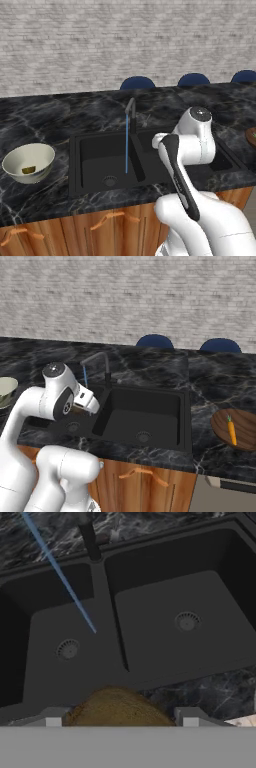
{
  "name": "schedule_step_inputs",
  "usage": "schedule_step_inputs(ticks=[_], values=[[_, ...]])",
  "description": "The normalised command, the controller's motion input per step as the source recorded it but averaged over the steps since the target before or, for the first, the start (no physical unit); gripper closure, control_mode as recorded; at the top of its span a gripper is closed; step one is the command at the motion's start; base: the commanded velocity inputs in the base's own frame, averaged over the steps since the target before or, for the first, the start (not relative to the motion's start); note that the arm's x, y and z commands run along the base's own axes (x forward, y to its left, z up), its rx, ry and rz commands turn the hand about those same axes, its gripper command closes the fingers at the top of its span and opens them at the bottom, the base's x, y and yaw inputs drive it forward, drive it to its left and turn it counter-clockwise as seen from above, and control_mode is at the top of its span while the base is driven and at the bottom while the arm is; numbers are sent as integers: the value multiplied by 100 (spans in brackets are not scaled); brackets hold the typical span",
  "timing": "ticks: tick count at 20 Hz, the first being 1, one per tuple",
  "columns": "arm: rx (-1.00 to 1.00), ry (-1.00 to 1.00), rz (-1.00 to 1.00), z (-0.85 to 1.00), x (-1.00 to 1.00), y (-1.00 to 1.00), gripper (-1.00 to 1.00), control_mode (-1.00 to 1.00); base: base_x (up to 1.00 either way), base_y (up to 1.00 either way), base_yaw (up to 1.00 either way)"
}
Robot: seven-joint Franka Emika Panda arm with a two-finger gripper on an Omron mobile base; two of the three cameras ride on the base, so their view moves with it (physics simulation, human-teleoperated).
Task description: Pick the kiwis from the sink and place them in one bowl. Place the carrot in the other bowl. Then turn off the sink faucet.
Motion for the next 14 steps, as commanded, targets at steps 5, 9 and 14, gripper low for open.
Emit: schedule_step_inputs(ticks=[5,9,14], values=[[0,5,6,9,-13,47,100,-100,0,0,0],[0,4,7,1,-9,51,100,-100,0,0,0],[0,5,8,0,-5,51,100,-100,0,0,0]])
